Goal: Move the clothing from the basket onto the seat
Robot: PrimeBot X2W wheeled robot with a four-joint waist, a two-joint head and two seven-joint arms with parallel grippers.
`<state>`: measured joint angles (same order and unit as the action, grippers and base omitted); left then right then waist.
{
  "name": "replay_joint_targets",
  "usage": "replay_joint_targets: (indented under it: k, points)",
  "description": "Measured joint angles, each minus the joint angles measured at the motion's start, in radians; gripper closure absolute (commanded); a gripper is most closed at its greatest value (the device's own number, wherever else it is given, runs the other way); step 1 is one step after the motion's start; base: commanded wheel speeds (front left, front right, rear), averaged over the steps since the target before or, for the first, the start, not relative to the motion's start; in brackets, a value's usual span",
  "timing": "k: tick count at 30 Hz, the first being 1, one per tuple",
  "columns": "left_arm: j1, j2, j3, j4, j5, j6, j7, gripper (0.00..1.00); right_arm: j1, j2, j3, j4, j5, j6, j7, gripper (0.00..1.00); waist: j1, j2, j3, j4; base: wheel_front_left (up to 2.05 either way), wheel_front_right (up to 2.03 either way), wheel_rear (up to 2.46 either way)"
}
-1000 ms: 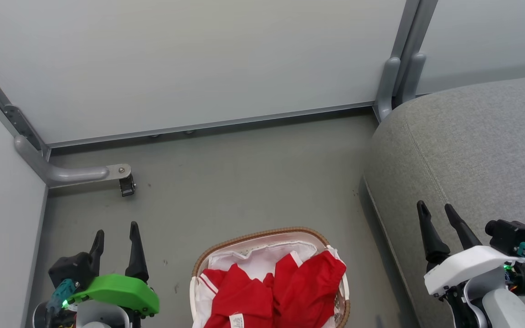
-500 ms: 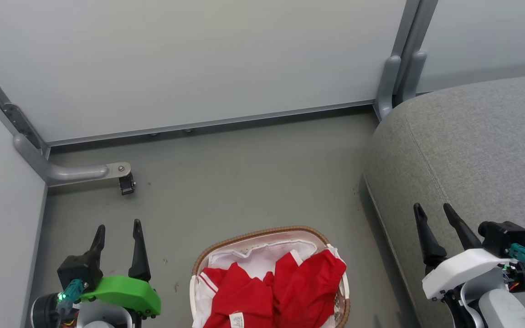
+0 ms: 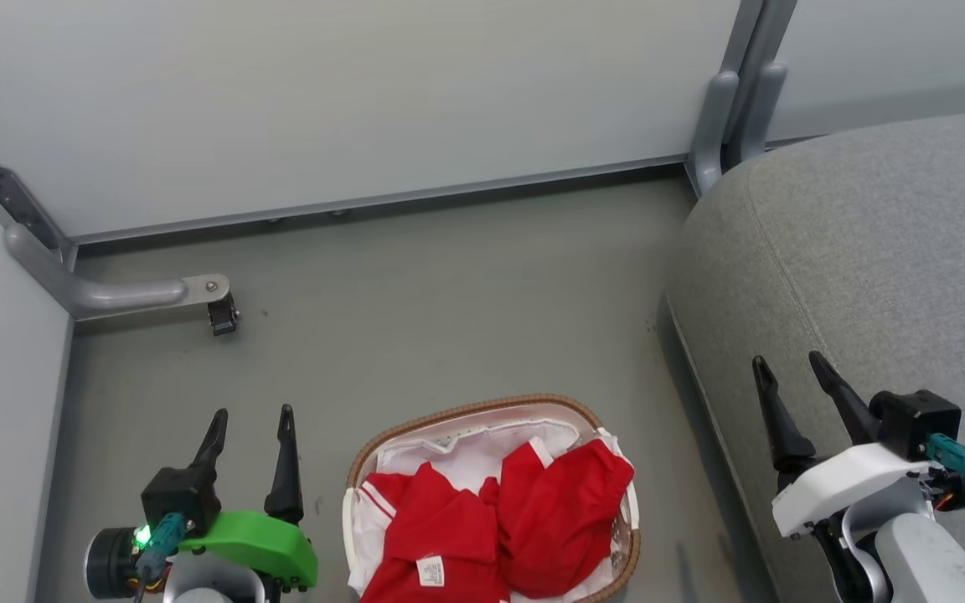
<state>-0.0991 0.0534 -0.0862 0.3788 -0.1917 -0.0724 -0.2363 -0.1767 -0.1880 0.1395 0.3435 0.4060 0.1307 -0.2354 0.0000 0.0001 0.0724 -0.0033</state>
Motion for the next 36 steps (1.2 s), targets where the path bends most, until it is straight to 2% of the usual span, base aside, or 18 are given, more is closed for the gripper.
replay_joint_targets:
  k: [9,15,31,36]
  points:
    - [-0.095,-0.003,-0.085,0.120,0.007,-0.032,-0.015,0.00,-0.083,-0.016,0.031,-0.039,-0.024,0.000,-0.017,0.00,0.0000,0.0000,0.109,-0.027,0.00,0.00,0.00]
    - [-0.198,-0.005,-0.151,0.243,0.009,-0.033,-0.027,0.00,-0.159,-0.024,0.057,-0.081,-0.031,0.000,-0.026,0.00,0.0000,0.0000,0.208,-0.059,0.00,0.00,0.00]
    - [-0.468,-0.007,-0.230,0.758,-0.011,-0.006,-0.016,0.00,-0.288,0.011,0.118,-0.172,-0.002,0.000,-0.027,0.00,0.0001,0.0000,0.478,-0.188,0.00,0.00,0.00]
    - [-0.539,-0.005,-0.258,0.851,0.002,-0.005,0.025,0.00,-0.296,0.025,0.133,-0.170,0.008,0.000,-0.028,0.00,0.0002,0.0000,0.551,-0.228,0.00,0.00,0.00]
